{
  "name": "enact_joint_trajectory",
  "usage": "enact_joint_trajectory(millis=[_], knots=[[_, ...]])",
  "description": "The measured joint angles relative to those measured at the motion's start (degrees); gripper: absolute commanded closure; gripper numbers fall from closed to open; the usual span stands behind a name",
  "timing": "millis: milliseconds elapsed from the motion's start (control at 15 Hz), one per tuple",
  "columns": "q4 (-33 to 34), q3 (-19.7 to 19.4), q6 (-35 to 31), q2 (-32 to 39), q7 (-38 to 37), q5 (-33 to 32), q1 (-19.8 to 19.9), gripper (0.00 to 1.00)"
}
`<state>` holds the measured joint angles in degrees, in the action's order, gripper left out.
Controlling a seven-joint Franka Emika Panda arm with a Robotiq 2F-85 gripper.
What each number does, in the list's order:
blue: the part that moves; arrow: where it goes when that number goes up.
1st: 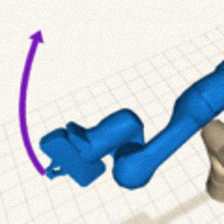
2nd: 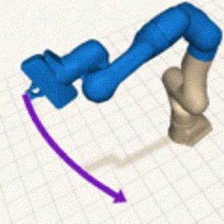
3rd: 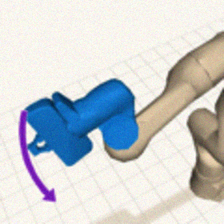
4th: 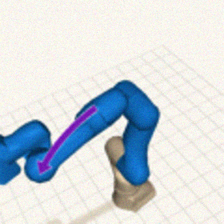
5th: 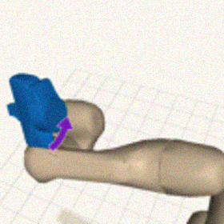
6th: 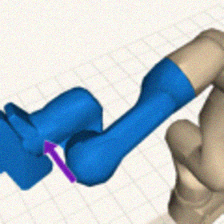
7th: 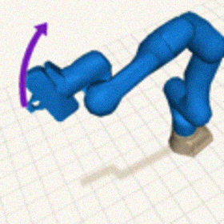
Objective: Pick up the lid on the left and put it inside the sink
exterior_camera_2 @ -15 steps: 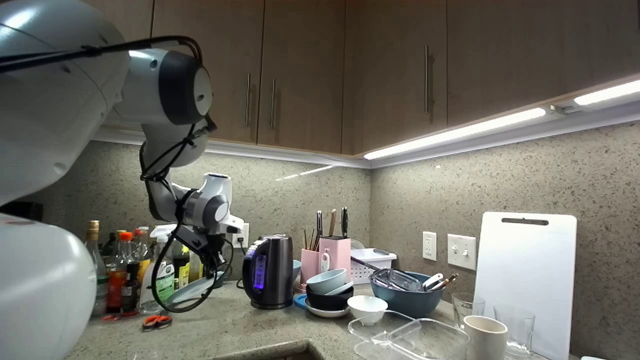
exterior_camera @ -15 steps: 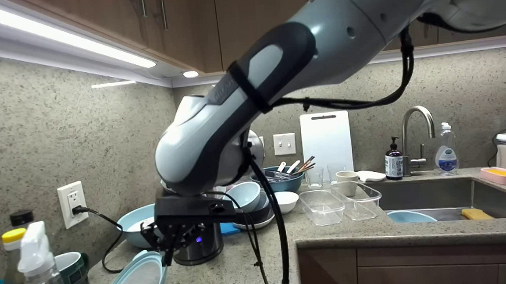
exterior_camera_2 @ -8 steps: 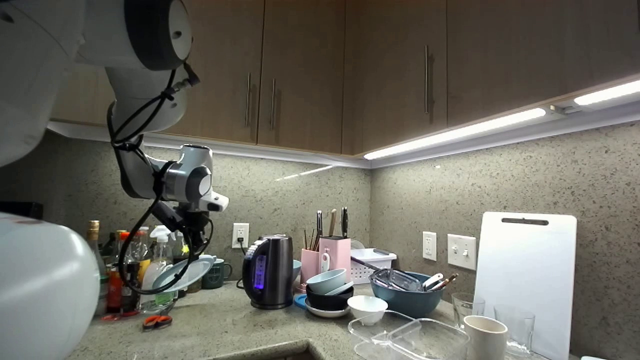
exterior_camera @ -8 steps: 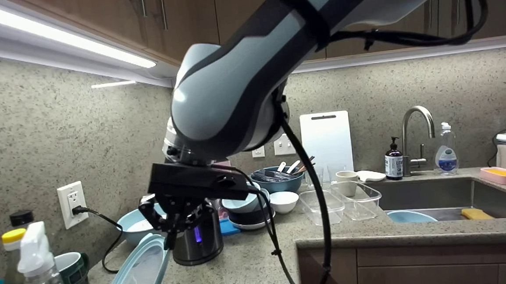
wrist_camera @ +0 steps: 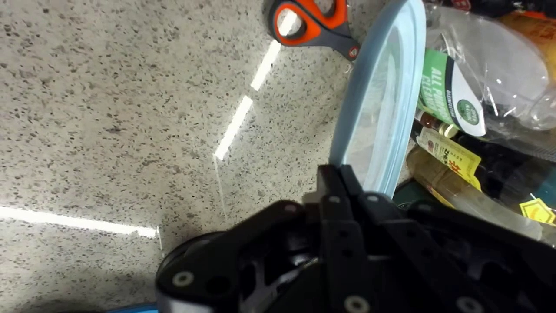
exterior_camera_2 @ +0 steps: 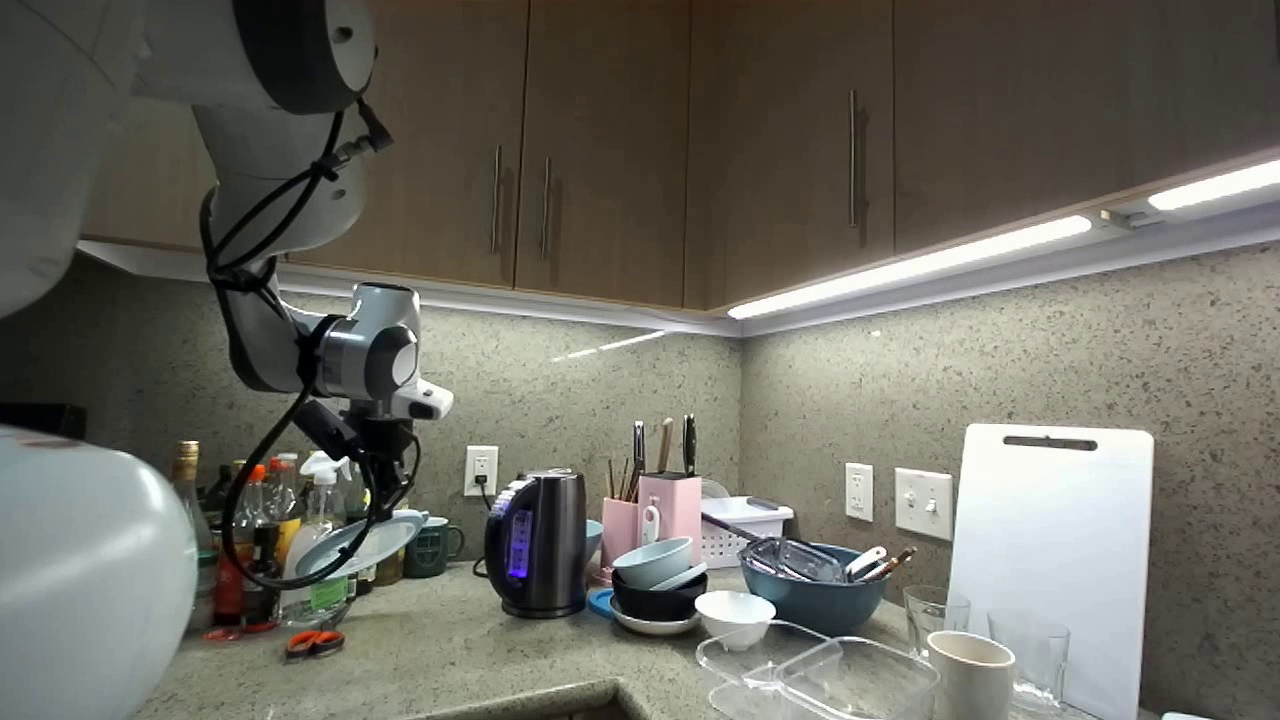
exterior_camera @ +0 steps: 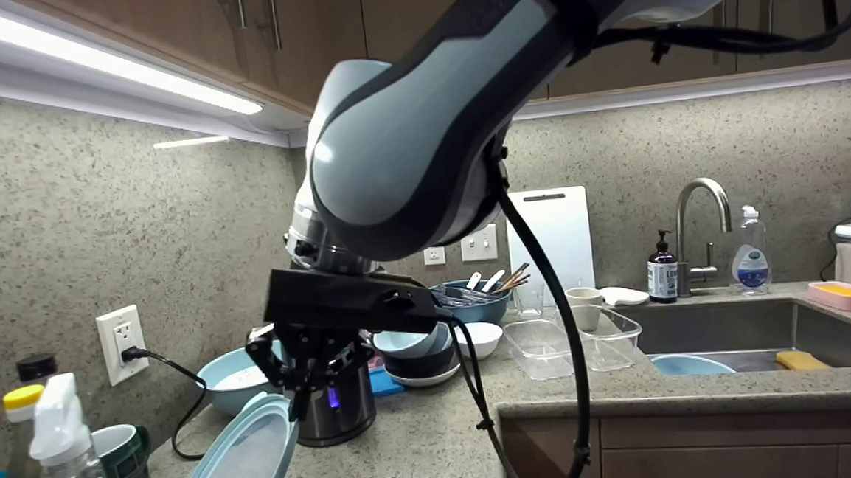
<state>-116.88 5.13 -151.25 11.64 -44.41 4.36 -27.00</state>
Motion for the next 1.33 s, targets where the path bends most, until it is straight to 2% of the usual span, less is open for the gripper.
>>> enact_joint_trajectory(millis=[133, 200, 467, 533, 667, 867, 1000, 1333], knots=[[-0.02, -0.01, 0.32, -0.17, -1.39, -3.91, 0.53, 0.99], [-0.27, -0.54, 0.45, -0.78, -4.36, -7.81, 0.57, 0.99], [-5.19, -7.25, 3.11, -9.63, -22.27, -27.18, -3.17, 0.99], [-6.63, -6.64, 5.64, -12.85, -26.74, -31.98, -2.40, 0.99], [-9.54, -1.73, 12.10, -19.47, -35.14, -38.91, 1.65, 0.99], [-14.99, 7.01, 22.03, -28.27, -46.07, -41.13, 6.45, 0.99], [-18.14, 10.67, 25.02, -32.00, -49.81, -40.49, 7.92, 0.97], [-17.28, 11.34, 24.76, -30.85, -49.76, -40.49, 9.42, 0.97]])
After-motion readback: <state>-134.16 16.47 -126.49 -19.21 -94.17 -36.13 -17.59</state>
